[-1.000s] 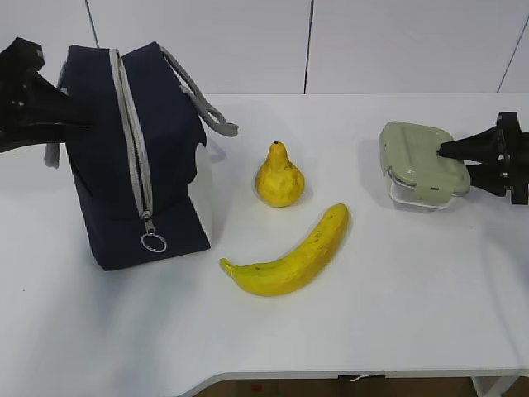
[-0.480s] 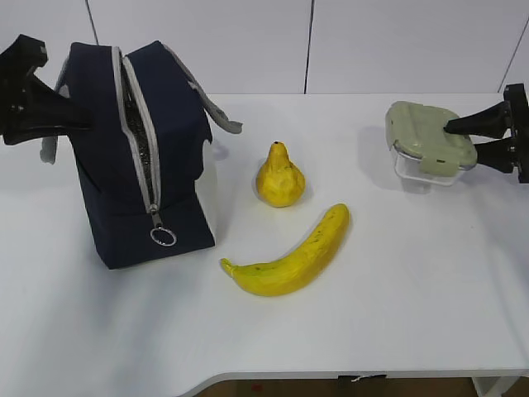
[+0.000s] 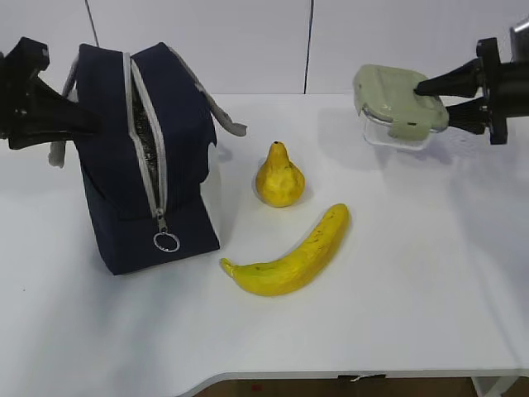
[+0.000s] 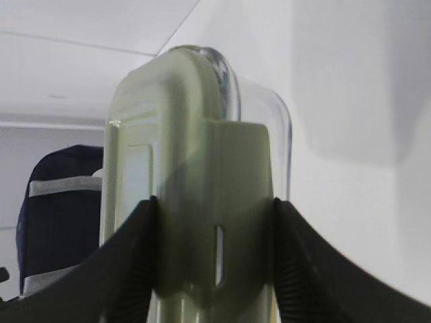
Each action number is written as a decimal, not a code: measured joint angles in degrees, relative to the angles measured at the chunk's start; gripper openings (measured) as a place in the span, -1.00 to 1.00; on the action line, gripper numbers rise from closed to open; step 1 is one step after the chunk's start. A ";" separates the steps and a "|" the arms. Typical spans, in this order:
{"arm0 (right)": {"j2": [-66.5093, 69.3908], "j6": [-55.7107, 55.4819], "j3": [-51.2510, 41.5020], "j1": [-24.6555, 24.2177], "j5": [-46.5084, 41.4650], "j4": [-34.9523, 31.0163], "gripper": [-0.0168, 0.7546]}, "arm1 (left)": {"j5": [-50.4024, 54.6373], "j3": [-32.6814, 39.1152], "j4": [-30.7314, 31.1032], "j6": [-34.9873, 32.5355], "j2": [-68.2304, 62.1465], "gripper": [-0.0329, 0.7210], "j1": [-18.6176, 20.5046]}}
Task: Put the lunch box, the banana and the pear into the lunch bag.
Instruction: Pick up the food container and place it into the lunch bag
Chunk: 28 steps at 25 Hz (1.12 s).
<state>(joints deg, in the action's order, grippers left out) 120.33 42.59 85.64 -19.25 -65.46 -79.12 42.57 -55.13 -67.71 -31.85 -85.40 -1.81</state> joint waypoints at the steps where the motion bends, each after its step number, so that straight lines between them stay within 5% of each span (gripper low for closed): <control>1: 0.00 -1.06 1.13 0.97 0.00 0.44 -0.04 | 0.24 0.00 0.00 -0.11 -0.09 -0.91 0.00; 28: 0.00 -27.79 32.17 29.26 -2.98 13.94 -0.04 | 0.45 0.00 0.00 -0.32 -0.36 -0.91 0.00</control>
<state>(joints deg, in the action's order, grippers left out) 120.33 14.81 117.82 10.01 -68.43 -65.19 43.02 -55.13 -67.71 -32.17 -85.77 -1.81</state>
